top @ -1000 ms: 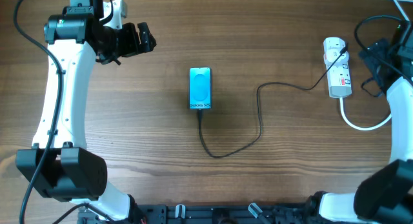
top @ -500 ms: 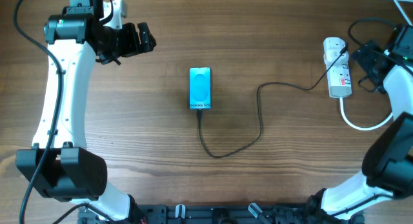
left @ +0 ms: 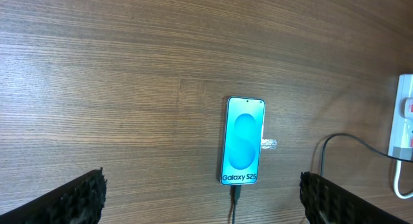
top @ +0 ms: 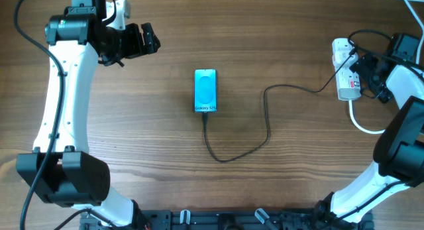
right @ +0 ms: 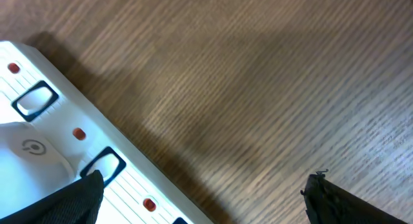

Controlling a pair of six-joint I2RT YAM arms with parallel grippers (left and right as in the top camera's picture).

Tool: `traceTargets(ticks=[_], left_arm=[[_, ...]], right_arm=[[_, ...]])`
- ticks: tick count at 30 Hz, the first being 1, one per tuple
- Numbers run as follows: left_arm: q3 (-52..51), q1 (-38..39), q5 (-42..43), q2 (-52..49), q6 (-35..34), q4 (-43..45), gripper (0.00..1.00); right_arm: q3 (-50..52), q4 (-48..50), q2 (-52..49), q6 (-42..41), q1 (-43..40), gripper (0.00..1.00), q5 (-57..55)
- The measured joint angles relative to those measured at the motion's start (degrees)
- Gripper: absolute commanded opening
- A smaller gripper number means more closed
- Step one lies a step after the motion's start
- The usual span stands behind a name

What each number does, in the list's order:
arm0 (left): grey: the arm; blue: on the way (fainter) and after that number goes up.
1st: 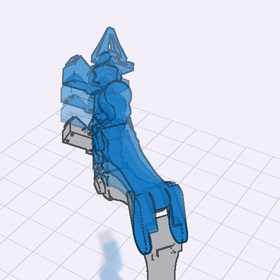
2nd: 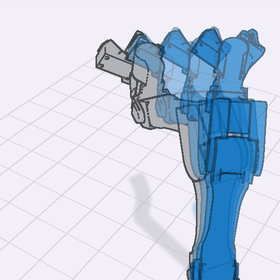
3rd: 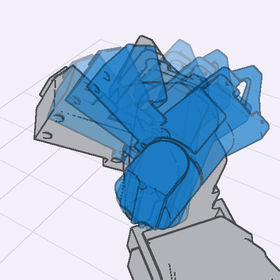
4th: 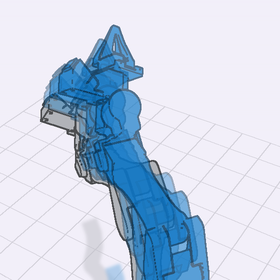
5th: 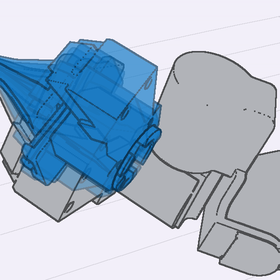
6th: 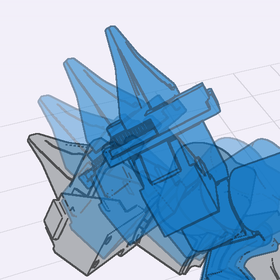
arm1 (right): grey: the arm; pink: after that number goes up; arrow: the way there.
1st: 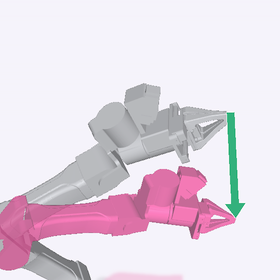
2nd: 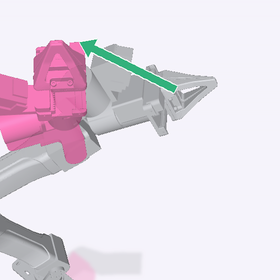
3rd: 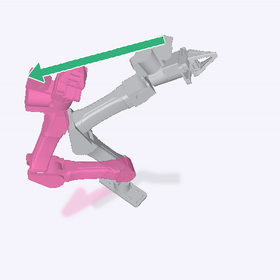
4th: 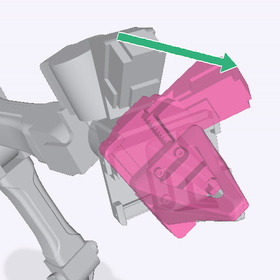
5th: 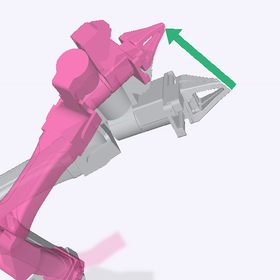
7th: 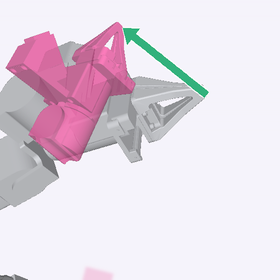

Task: Plug charger to phone and switch on socket
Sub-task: 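Reach the right gripper to the white power strip and press its switch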

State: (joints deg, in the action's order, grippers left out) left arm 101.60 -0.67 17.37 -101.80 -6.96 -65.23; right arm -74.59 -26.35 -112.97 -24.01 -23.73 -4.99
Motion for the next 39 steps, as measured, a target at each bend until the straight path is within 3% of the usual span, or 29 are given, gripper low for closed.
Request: traceTargets(ticks=[39], left_arm=[[0.0,0.0,0.0,0.0,0.0,0.0,1.0]], right_arm=[[-0.6,2.7,-2.6,1.4,-0.7,1.0,4.4]])
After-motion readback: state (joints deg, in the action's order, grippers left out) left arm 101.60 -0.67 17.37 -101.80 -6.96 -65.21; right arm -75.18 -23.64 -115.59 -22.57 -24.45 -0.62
